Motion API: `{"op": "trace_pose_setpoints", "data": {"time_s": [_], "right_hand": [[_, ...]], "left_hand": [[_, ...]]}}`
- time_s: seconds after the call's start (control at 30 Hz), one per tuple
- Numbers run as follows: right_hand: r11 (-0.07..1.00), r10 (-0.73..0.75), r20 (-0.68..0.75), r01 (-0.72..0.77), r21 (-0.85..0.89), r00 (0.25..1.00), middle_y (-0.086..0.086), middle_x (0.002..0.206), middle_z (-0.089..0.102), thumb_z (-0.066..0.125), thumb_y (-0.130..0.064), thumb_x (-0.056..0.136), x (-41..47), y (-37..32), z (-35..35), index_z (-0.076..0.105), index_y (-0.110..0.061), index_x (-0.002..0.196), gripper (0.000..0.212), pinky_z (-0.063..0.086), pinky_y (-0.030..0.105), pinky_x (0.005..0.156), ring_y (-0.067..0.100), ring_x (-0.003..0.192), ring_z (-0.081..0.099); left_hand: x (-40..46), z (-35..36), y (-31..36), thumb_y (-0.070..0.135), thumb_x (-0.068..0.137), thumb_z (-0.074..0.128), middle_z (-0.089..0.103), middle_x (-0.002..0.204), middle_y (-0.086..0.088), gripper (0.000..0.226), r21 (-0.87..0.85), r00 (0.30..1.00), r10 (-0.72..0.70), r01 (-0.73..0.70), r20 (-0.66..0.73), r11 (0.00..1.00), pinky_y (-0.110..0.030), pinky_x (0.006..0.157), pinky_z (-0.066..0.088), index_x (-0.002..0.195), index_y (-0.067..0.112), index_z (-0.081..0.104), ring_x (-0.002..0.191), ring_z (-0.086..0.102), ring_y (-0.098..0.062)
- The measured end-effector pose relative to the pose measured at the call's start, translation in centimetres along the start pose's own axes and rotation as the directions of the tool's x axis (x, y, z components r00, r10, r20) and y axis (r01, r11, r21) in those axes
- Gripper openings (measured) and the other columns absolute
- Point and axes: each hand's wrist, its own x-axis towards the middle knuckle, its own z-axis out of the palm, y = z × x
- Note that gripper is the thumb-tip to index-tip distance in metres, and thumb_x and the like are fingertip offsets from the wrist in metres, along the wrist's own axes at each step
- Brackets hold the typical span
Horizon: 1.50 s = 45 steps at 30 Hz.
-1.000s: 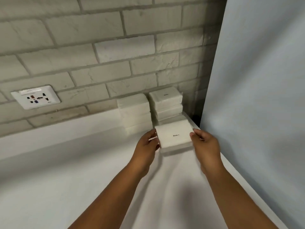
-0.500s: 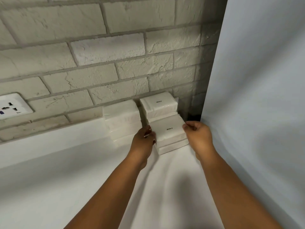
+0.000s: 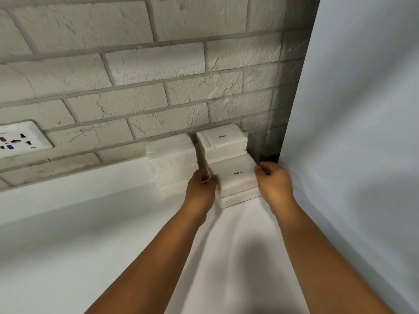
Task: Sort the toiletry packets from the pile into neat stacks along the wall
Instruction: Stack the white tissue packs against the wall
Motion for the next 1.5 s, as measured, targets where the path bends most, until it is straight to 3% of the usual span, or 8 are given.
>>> {"op": "trace_pose_setpoints", "data": {"time_s": [0.1, 0.27, 0.5, 0.8, 0.97, 1.1, 1.27, 1.5], "right_hand": [[0.983, -0.109, -0.065, 0.098, -0.152, 0.992, 0.013, 0.123, 0.057, 0.058, -0.037, 0.091, -1.1, -1.0, -0.3, 0.058, -0.016, 0.127, 0.042, 0.048, 0.041, 0.095, 0.033, 0.114, 0.053], [0.916, -0.31, -0.079, 0.275, -0.293, 0.947, 0.013, 0.118, 0.06, 0.06, -0.038, 0.088, -4.1, -4.9, 0.3, 0.063, -0.02, 0.121, 0.038, 0.046, 0.04, 0.095, 0.034, 0.111, 0.052], [0.896, -0.419, 0.17, 0.436, -0.078, 0.892, 0.002, 0.116, 0.061, 0.063, -0.037, 0.087, -10.5, -11.0, 4.9, 0.063, -0.022, 0.118, 0.034, 0.046, 0.033, 0.093, 0.022, 0.106, 0.057], [0.862, -0.492, 0.427, 0.493, 0.117, 0.759, -0.003, 0.115, 0.059, 0.062, -0.036, 0.088, -21.3, -16.1, 14.5, 0.061, -0.025, 0.117, 0.031, 0.046, 0.03, 0.091, 0.017, 0.106, 0.056], [0.838, -0.513, 0.552, 0.523, 0.157, 0.657, -0.004, 0.117, 0.058, 0.062, -0.037, 0.088, -28.7, -18.4, 21.1, 0.06, -0.025, 0.118, 0.032, 0.043, 0.026, 0.084, 0.017, 0.107, 0.055], [0.826, -0.524, 0.61, 0.529, 0.194, 0.594, -0.003, 0.118, 0.058, 0.061, -0.036, 0.089, -34.6, -19.9, 26.0, 0.059, -0.025, 0.12, 0.032, 0.041, 0.023, 0.083, 0.014, 0.103, 0.055], [0.828, -0.515, 0.668, 0.514, 0.225, 0.537, -0.003, 0.115, 0.058, 0.062, -0.033, 0.089, -42.6, -21.6, 32.7, 0.059, -0.024, 0.118, 0.031, 0.045, 0.026, 0.087, 0.013, 0.1, 0.057], [0.835, -0.482, 0.752, 0.495, 0.239, 0.45, -0.001, 0.11, 0.06, 0.064, -0.029, 0.088, -52.5, -22.9, 41.1, 0.061, -0.022, 0.115, 0.028, 0.051, 0.035, 0.089, 0.014, 0.096, 0.059]], "left_hand": [[-1.0, -0.7, 0.8, 0.026, 0.096, 0.051, 0.058, 0.097, 0.009, 0.027, 0.027, 1.0, 0.01, -0.009, -0.016, 1.0, -0.028, 0.078, 0.046, 0.121, 0.018, 0.051, 0.086, 0.058, -0.017], [-3.4, -3.3, 2.4, 0.032, 0.094, 0.052, 0.055, 0.123, 0.002, 0.04, 0.031, 0.998, 0.052, -0.05, -0.046, 0.998, -0.025, 0.077, 0.045, 0.133, 0.023, 0.047, 0.106, 0.06, -0.023], [-7.7, -10.9, 4.2, 0.032, 0.094, 0.053, 0.056, 0.121, 0.003, 0.03, 0.048, 0.953, 0.188, -0.182, -0.237, 0.982, -0.036, 0.094, 0.05, 0.123, 0.024, 0.053, 0.105, 0.058, -0.019], [-14.3, -26.1, 2.5, 0.033, 0.095, 0.052, 0.055, 0.111, 0.01, 0.026, 0.068, 0.842, 0.17, -0.157, -0.512, 0.985, -0.024, 0.069, 0.045, 0.12, 0.026, 0.054, 0.098, 0.059, -0.019], [-18.3, -35.4, 0.3, 0.031, 0.094, 0.054, 0.057, 0.105, 0.011, 0.02, 0.025, 0.764, 0.122, -0.138, -0.634, 0.99, -0.033, 0.082, 0.051, 0.113, 0.026, 0.056, 0.088, 0.056, -0.008], [-21.4, -42.3, -1.5, 0.033, 0.094, 0.055, 0.058, 0.111, 0.007, 0.018, 0.015, 0.731, 0.091, -0.11, -0.676, 0.994, -0.03, 0.073, 0.049, 0.11, 0.026, 0.058, 0.087, 0.057, -0.013], [-25.4, -51.9, -4.1, 0.033, 0.092, 0.058, 0.061, 0.1, 0.01, 0.015, 0.04, 0.683, 0.08, -0.075, -0.726, 0.996, -0.039, 0.091, 0.051, 0.104, 0.025, 0.061, 0.098, 0.059, -0.014], [-31.3, -64.0, -8.0, 0.03, 0.093, 0.058, 0.061, 0.11, 0.006, 0.017, 0.106, 0.62, 0.093, -0.015, -0.779, 0.994, -0.032, 0.079, 0.048, 0.109, 0.026, 0.06, 0.087, 0.059, -0.014]]}}
